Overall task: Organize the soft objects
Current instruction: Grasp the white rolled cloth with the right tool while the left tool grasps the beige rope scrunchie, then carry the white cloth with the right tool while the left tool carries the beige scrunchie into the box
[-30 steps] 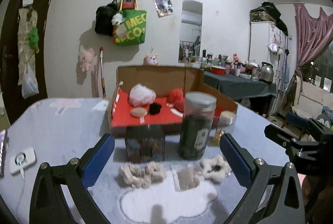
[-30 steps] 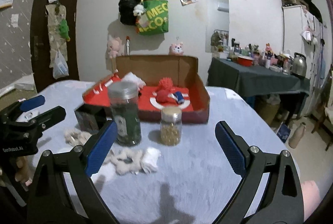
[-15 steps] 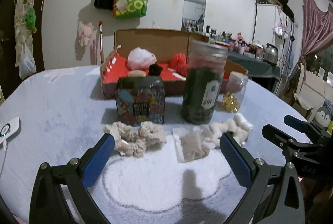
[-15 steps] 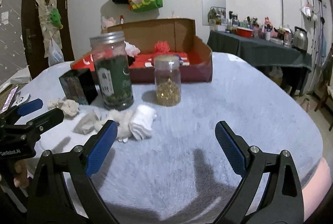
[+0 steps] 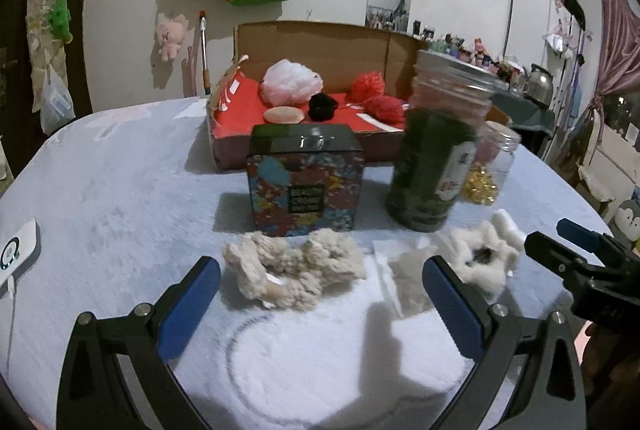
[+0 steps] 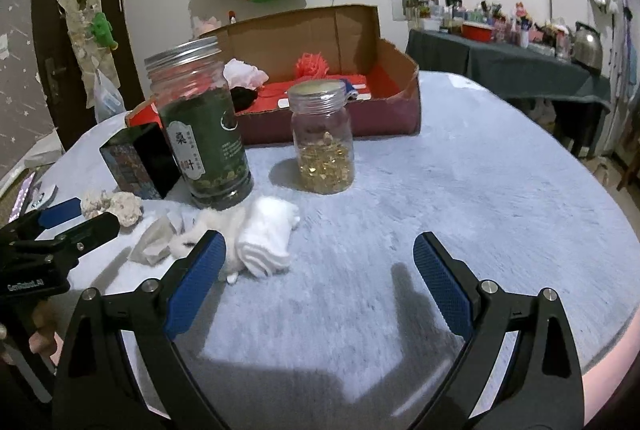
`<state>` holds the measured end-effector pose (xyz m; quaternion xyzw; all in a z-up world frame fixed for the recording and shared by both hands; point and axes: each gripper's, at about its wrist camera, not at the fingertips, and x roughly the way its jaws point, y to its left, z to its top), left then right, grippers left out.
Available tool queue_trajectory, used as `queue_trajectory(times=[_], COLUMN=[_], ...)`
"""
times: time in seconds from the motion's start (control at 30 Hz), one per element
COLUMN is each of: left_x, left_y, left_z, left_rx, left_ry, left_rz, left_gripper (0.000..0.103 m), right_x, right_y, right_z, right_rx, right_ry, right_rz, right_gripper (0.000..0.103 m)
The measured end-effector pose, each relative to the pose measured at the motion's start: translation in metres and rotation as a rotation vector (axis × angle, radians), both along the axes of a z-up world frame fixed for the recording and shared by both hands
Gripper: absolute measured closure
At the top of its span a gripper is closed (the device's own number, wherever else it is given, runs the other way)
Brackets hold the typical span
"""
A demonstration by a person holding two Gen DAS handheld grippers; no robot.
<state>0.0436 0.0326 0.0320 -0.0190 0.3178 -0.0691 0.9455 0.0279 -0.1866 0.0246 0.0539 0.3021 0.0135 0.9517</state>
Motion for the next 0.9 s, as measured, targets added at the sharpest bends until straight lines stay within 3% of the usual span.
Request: queue_trajectory(times=[0.13,0.27,0.33,0.47,0.53,0.9], left_x=[0.015,0.027,0.033,0.038,0.035,0.019], left_y=[0.004,0.006,0.006,0.006,0.006,-0.007], left_z=[0.001,-0.001,-0.002,-0.006,-0.002,0.024], left_rx=[0.008,0.007,0.013,-0.024,-0.023,-0.060], left_ry=[0.050,0.091,0.110,0.141,0.122,0.074], left_rz=[-0.010,-0.032,-0.047,-0.102,-0.110,-0.218], left_gripper=[0.001,0.012,0.025,0.056,0.080,0.083], right_x=[0.016,0.027,0.032,0.039,0.041,0.037], right_y=[-0.004,-0.008,-0.011,-0.013,-0.013,-0.005], right_z=[0.000,-0.003,-0.006,-0.006,-0.005,0.015], right_rx=[0.035,0.071,0.107,0.175,0.211,0.195], right_ry=[0.056,0.105,0.128,0.162,0.175,0.131], right_rz=[0.023,0.049,0.071,0.145,0.182,0.264], right_gripper=[0.008,0.029,0.036,0.074,0.083,0.085])
